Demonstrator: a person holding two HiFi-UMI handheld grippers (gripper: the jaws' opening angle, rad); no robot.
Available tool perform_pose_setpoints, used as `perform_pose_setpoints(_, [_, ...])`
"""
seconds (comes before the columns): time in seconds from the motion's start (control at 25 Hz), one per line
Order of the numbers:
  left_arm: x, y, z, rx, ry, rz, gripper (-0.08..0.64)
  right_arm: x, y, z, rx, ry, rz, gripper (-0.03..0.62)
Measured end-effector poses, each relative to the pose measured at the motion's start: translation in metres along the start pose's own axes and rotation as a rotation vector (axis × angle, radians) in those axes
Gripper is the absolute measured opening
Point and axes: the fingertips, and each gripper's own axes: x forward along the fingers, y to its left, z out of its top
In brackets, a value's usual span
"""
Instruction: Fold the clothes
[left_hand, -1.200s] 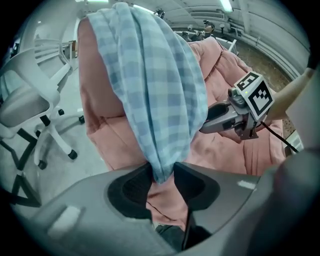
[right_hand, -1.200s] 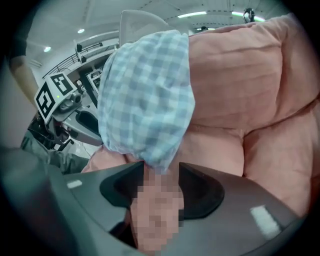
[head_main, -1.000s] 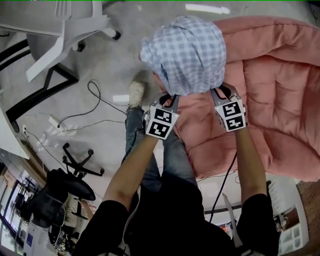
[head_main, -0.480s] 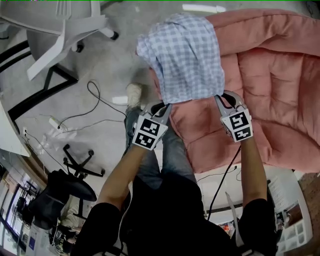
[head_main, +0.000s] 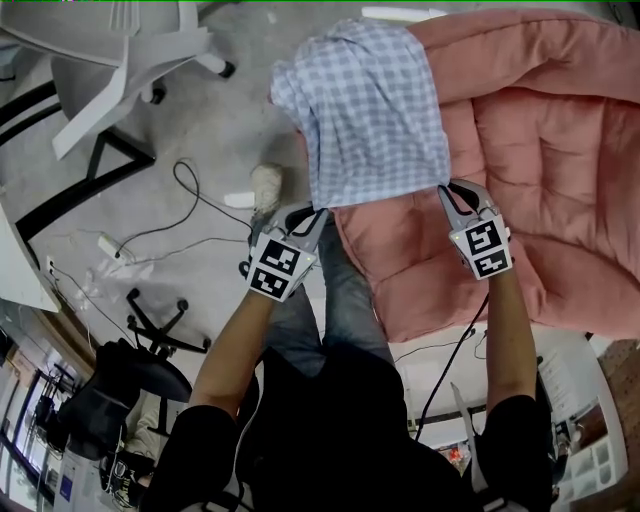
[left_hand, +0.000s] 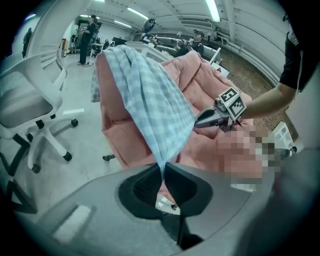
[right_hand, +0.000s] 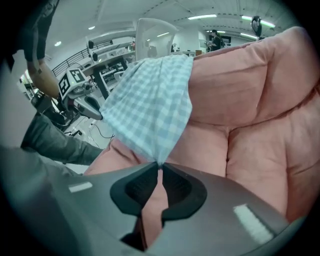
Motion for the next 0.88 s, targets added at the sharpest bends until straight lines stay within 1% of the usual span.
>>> perform_pose_setpoints(0.08, [0.003, 0.005, -0.002, 0.023, 0.015, 0.012, 0.028, 0.007, 0.002, -0.009, -0.013, 0.033, -0.017, 0.026])
perform_pose_setpoints(0.12, [0.006, 0.009, -0.003, 0.027, 0.022, 0.017, 0.028, 0.01, 0.003, -0.013, -0.004, 0.045, -0.025, 0.003])
perform_pose_setpoints(0.24, [0.015, 0.018, -0.003, -0.01, 0.018, 0.008, 0.032, 0.017, 0.002, -0.015, 0.095, 0.025, -0.013, 0.006])
perform_pose_setpoints(0.32, [0.021, 0.022, -0.003, -0.047, 0.016, -0.001, 0.05, 0.018, 0.0, -0.009, 0.145, -0.009, 0.001, 0.041])
perform_pose_setpoints(0.44, [0.024, 0.028, -0.001, -0.085, 0.013, -0.001, 0.122, 0.022, -0.008, 0.01, 0.186, -0.057, 0.031, 0.095])
perform_pose_setpoints(0.48, [0.025, 0.03, 0.0, -0.089, 0.01, 0.0, 0.162, 0.024, -0.011, 0.017, 0.195, -0.073, 0.046, 0.109])
perform_pose_setpoints(0.6, [0.023, 0.037, 0.006, -0.091, -0.001, 0.02, 0.238, 0.03, -0.019, 0.039, 0.247, -0.122, 0.112, 0.221])
perform_pose_setpoints(0.64, [0.021, 0.042, 0.008, -0.101, -0.008, 0.032, 0.243, 0.032, -0.022, 0.046, 0.269, -0.136, 0.135, 0.244])
perform_pose_setpoints(0.72, [0.019, 0.053, 0.01, -0.135, -0.022, 0.048, 0.265, 0.039, -0.026, 0.055, 0.3, -0.14, 0.174, 0.265])
perform_pose_setpoints(0.76, [0.018, 0.057, 0.012, -0.149, -0.03, 0.044, 0.265, 0.044, -0.027, 0.056, 0.314, -0.126, 0.194, 0.268])
perform_pose_setpoints(0.88, [0.024, 0.059, 0.021, -0.144, -0.048, -0.008, 0.276, 0.066, -0.024, 0.048, 0.371, -0.077, 0.251, 0.277])
